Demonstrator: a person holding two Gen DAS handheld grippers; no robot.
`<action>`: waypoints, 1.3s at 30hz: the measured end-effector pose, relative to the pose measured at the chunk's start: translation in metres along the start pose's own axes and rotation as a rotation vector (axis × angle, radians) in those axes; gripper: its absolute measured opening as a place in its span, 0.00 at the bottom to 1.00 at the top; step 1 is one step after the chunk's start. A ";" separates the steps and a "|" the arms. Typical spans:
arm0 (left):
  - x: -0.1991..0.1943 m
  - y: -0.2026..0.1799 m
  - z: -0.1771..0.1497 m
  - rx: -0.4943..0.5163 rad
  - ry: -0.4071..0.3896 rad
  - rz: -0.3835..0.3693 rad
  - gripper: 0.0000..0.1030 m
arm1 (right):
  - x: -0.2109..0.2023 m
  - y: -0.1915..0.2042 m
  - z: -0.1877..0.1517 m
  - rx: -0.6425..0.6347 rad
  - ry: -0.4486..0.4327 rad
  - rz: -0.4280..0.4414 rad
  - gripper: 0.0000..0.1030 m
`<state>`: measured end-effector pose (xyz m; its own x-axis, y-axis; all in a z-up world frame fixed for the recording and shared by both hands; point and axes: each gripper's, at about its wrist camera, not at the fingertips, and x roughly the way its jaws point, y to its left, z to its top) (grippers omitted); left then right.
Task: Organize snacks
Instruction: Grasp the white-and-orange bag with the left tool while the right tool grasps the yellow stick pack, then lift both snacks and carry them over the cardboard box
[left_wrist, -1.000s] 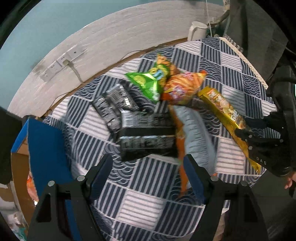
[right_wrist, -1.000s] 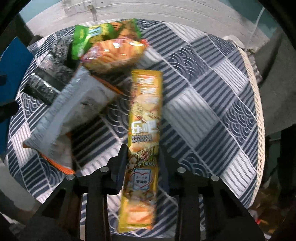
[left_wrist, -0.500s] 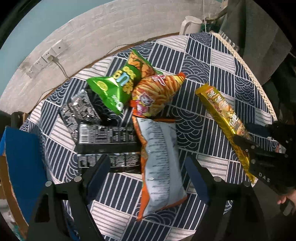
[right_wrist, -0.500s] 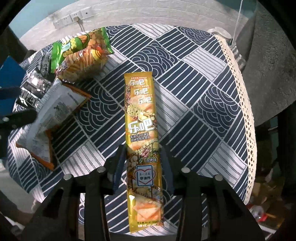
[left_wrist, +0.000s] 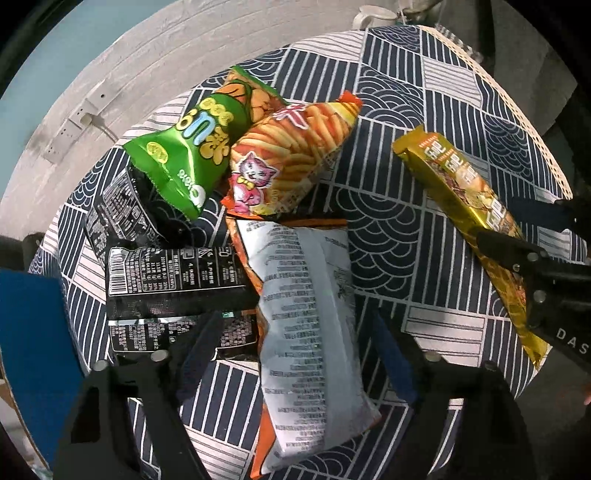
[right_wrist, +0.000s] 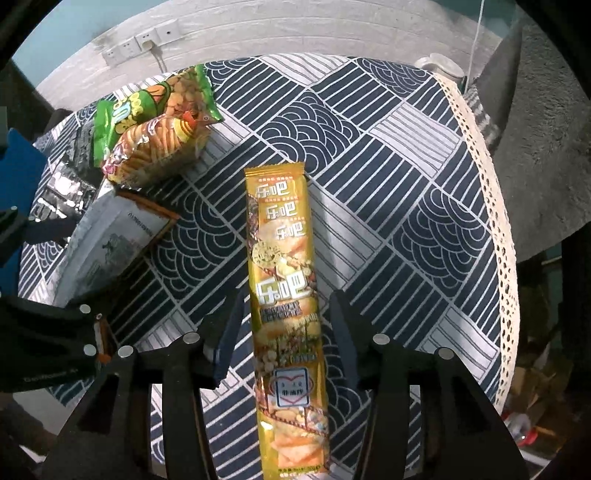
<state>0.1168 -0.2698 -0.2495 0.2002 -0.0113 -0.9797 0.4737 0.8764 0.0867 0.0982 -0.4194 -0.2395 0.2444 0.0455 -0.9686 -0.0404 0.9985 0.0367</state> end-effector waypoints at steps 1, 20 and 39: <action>0.000 0.001 0.000 -0.003 0.002 -0.006 0.60 | 0.002 0.001 0.001 0.003 0.002 0.001 0.46; -0.039 0.013 -0.024 0.018 -0.089 -0.029 0.35 | -0.005 0.013 -0.012 -0.036 0.001 -0.032 0.29; -0.103 0.059 -0.068 -0.049 -0.180 -0.024 0.35 | -0.088 0.069 -0.029 -0.112 -0.091 0.040 0.29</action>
<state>0.0658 -0.1837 -0.1556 0.3416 -0.1144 -0.9329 0.4387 0.8972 0.0507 0.0454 -0.3557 -0.1595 0.3271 0.0929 -0.9404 -0.1583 0.9865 0.0424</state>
